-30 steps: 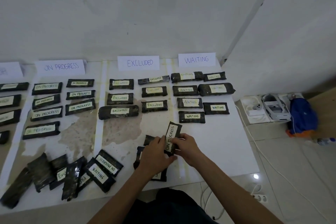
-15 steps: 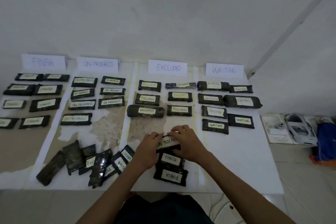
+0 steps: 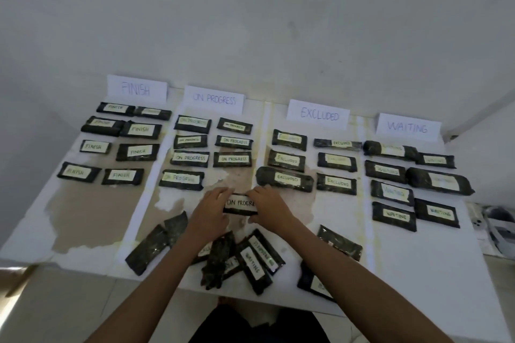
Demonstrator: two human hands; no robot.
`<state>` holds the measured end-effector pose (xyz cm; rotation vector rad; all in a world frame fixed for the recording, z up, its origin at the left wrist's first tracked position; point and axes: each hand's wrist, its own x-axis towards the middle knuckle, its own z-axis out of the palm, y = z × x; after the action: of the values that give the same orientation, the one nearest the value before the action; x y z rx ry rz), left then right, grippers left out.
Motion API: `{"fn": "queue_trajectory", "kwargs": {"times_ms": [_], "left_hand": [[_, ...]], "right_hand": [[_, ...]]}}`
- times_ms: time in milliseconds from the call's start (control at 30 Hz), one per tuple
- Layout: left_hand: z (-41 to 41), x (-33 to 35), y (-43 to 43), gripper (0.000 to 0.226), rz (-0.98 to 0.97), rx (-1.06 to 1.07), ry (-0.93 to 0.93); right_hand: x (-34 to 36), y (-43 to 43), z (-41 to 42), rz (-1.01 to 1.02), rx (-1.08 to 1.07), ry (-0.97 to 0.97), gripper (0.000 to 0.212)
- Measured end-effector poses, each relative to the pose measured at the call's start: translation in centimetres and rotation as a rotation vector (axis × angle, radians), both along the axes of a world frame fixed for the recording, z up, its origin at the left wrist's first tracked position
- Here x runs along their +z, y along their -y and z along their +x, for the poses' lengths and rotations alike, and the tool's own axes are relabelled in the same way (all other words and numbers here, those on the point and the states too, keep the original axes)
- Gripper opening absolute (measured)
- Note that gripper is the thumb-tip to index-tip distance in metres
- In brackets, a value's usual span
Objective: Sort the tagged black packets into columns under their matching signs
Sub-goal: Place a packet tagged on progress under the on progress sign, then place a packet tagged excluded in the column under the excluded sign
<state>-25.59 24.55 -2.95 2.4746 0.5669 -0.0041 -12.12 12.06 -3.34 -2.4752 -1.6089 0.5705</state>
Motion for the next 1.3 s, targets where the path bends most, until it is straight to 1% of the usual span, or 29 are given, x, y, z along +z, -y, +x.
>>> {"fn": "queue_trajectory", "kwargs": {"times_ms": [67, 133, 300, 400, 533, 600, 667, 733, 800, 867, 900, 1000, 1067, 1100, 1167, 1200, 1233, 1267, 1300], "left_hand": [[-0.1, 0.3, -1.0, 0.064, 0.001, 0.040, -0.003], [-1.1, -1.3, -5.2, 0.061, -0.031, 0.098, -0.058], [-2.0, -2.6, -7.9, 0.057, -0.077, 0.123, -0.123], [-3.4, -3.4, -8.6, 0.055, -0.115, 0.132, -0.171], [-6.0, -3.5, -8.1, 0.048, 0.015, 0.243, -0.252], [-7.3, -2.9, -6.7, 0.047, 0.037, 0.320, -0.335], [-8.4, -2.5, -5.0, 0.054, 0.007, 0.398, -0.441], [-9.1, -2.6, -3.2, 0.070, -0.027, 0.432, -0.497], [-9.3, -3.1, -1.9, 0.084, -0.016, 0.454, -0.496], [-9.0, -3.6, -1.4, 0.093, 0.006, 0.477, -0.484], [-8.8, -3.7, -1.4, 0.095, 0.004, 0.476, -0.487], [-8.0, -3.6, -1.6, 0.088, -0.034, 0.474, -0.484], [-7.7, -3.1, -2.0, 0.082, -0.094, 0.480, -0.503], [-7.8, -2.6, -2.3, 0.076, -0.137, 0.485, -0.501], [-8.2, -1.9, -3.0, 0.054, -0.297, 0.510, -0.437], [-8.6, -1.3, -3.3, 0.038, -0.424, 0.541, -0.358], [-9.0, -0.6, -3.4, 0.024, -0.593, 0.605, -0.267], [-9.4, -0.1, -3.5, 0.018, -0.779, 0.686, -0.184], [-9.8, 0.5, -3.5, 0.023, -0.953, 0.755, -0.123]], "right_hand": [[-0.3, -0.8, 0.3, 0.002, -0.037, 0.003, 0.055], [-1.9, -5.0, 0.1, -0.032, -0.052, -0.011, 0.054], [-3.3, -7.5, 1.4, -0.087, -0.039, 0.005, 0.062], [-4.1, -7.8, 1.3, -0.105, -0.059, -0.030, 0.067], [-3.6, -7.2, 0.8, -0.099, -0.069, -0.003, 0.070], [-3.0, -6.9, -0.2, -0.056, -0.093, 0.006, 0.067], [-2.3, -6.3, -1.7, -0.008, -0.136, -0.012, 0.062], [-1.7, -5.7, -3.2, 0.025, -0.169, -0.037, 0.056], [-1.2, -5.1, -4.8, 0.070, -0.189, -0.071, 0.054], [-1.0, -4.6, -6.1, 0.113, -0.189, -0.095, 0.053], [-1.0, -4.4, -6.7, 0.124, -0.189, -0.104, 0.053], [-0.9, -3.9, -7.7, 0.146, -0.198, -0.139, 0.050], [-0.7, -3.6, -8.1, 0.151, -0.201, -0.161, 0.048], [-0.4, -3.4, -8.3, 0.158, -0.203, -0.176, 0.048], [0.1, -3.1, -8.5, 0.171, -0.213, -0.230, 0.046], [0.5, -2.9, -8.8, 0.182, -0.225, -0.269, 0.045], [1.0, -2.8, -9.1, 0.189, -0.245, -0.318, 0.043], [1.6, -2.8, -9.5, 0.196, -0.270, -0.375, 0.041], [2.0, -2.8, -9.9, 0.203, -0.301, -0.432, 0.038]]}}
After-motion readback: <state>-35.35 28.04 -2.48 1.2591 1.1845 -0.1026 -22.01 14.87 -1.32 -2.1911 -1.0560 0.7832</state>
